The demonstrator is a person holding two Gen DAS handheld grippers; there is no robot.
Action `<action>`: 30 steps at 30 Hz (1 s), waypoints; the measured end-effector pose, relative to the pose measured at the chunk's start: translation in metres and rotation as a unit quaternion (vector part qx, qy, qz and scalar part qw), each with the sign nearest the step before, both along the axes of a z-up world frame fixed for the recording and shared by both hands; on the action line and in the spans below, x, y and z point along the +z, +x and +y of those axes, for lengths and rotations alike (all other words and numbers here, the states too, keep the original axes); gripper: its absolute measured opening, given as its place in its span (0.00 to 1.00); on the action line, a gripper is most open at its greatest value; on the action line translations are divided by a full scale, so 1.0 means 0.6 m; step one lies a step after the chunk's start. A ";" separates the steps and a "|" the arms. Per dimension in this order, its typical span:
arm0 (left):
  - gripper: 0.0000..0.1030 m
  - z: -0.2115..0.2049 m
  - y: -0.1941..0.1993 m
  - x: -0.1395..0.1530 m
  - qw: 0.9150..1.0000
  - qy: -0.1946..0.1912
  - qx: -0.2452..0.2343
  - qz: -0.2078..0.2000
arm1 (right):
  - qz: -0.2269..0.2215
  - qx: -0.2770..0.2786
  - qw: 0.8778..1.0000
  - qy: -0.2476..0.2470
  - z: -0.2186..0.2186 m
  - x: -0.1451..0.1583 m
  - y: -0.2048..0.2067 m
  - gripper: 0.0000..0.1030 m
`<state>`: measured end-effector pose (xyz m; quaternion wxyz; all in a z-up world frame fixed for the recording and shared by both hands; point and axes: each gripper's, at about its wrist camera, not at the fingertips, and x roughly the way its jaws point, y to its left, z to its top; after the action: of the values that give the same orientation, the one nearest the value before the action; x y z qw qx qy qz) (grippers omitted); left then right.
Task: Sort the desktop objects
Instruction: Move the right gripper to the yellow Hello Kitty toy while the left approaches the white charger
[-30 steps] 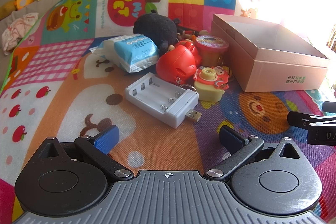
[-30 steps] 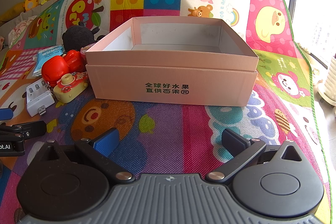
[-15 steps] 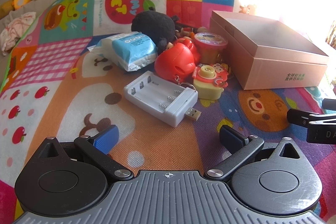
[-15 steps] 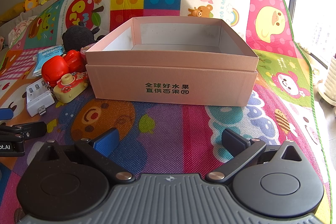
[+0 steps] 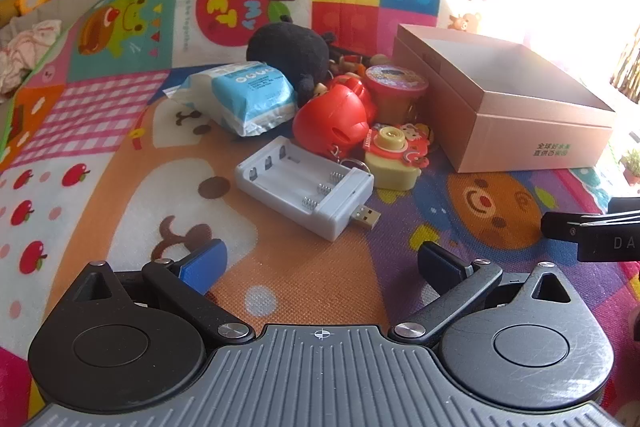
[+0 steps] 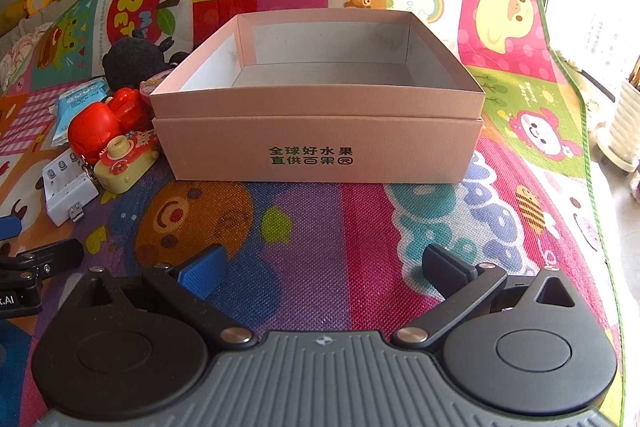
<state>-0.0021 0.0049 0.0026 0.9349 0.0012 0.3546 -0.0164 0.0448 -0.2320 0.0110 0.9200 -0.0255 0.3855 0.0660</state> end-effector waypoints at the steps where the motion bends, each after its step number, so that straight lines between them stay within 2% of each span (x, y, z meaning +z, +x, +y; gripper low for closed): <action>1: 1.00 0.000 0.001 0.000 1.000 0.005 -0.002 -0.001 | -0.001 -0.003 1.000 -0.001 0.002 0.000 -0.001 1.00; 6: 1.00 0.005 0.025 0.005 0.999 0.031 -0.004 -0.011 | 0.005 0.021 1.000 -0.012 0.003 0.005 0.009 1.00; 9: 1.00 0.016 0.045 0.012 0.999 0.047 0.004 -0.020 | 0.018 0.102 0.995 0.008 0.017 0.020 0.005 1.00; 11: 1.00 0.033 0.054 0.017 0.997 0.068 0.029 -0.033 | -0.034 0.137 0.990 0.004 0.040 0.040 -0.020 1.00; 13: 1.00 0.057 0.061 0.024 0.994 0.079 0.061 -0.041 | -0.088 0.181 0.979 -0.028 0.077 0.056 -0.045 0.91; 14: 1.00 0.072 0.063 0.028 0.993 0.073 0.078 -0.043 | -0.114 0.210 0.970 -0.051 0.106 0.063 -0.057 0.77; 15: 1.00 0.088 0.063 0.032 0.993 0.064 0.091 -0.044 | -0.131 0.226 0.963 -0.064 0.130 0.066 -0.063 0.70; 18: 1.00 0.132 0.055 0.049 0.991 0.017 0.117 -0.055 | -0.152 0.241 0.955 -0.081 0.197 0.060 -0.061 0.68; 20: 1.00 0.157 0.042 0.059 0.989 -0.018 0.130 -0.065 | -0.148 0.225 0.958 -0.103 0.236 0.046 -0.038 0.68; 22: 1.00 0.176 0.029 0.064 0.987 -0.042 0.141 -0.071 | -0.129 0.199 0.965 -0.109 0.258 0.032 -0.010 0.68; 25: 1.00 0.190 0.016 0.064 0.986 -0.055 0.143 -0.072 | -0.095 0.175 0.975 -0.098 0.269 0.013 0.023 0.57; 26: 1.00 0.193 0.015 0.063 0.986 -0.057 0.141 -0.070 | -0.087 0.169 0.977 -0.097 0.269 0.009 0.029 0.50; 28: 1.00 0.193 0.013 0.059 0.987 -0.062 0.135 -0.065 | -0.090 0.172 0.977 -0.089 0.262 0.010 0.023 0.48; 30: 1.00 0.189 0.014 0.055 0.988 -0.067 0.128 -0.060 | -0.092 0.192 0.974 -0.077 0.244 0.018 0.006 0.38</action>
<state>0.0064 0.1181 0.0357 0.9467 -0.1063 0.2934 0.0796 0.0482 -0.0853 0.0219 0.9170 -0.1758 0.2906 0.2091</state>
